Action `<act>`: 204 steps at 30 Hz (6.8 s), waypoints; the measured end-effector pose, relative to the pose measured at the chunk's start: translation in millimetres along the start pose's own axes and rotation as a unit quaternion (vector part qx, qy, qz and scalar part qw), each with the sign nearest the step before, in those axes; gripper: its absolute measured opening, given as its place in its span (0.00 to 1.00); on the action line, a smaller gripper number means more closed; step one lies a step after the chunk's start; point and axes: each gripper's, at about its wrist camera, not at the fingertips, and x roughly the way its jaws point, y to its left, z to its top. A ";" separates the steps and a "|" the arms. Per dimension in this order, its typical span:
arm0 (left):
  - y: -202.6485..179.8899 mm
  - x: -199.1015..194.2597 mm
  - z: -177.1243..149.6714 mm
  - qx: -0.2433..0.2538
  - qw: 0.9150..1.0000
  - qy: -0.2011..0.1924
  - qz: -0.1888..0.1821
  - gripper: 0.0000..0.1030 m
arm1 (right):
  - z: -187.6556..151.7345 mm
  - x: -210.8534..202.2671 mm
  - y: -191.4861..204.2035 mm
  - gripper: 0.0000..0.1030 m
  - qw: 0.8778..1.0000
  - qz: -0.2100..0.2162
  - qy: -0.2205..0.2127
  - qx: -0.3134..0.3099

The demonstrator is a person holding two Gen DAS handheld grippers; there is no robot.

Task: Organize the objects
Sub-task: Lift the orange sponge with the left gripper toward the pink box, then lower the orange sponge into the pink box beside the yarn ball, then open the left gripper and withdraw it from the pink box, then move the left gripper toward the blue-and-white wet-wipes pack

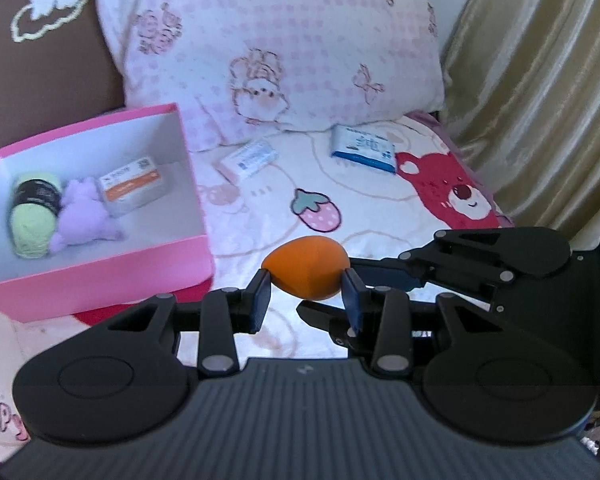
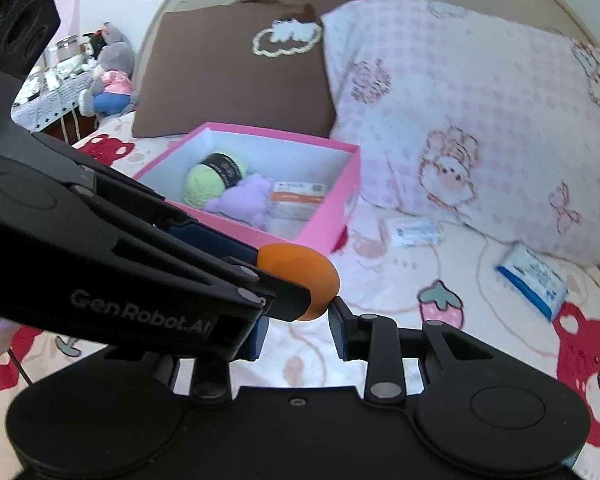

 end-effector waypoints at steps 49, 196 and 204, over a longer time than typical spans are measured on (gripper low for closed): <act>204.9 50.1 86.6 -0.159 0.984 0.009 0.076 0.35 | 148.2 188.0 17.3 0.36 0.985 0.146 0.045 -0.081; -50.2 146.8 117.4 -0.038 0.999 0.014 -0.027 0.83 | -30.0 21.0 -248.7 0.88 0.986 -0.146 -0.070 0.048; -38.9 195.8 132.3 -0.022 1.000 -0.012 -0.013 0.83 | -24.6 62.6 -276.7 0.88 0.988 -0.122 -0.064 0.069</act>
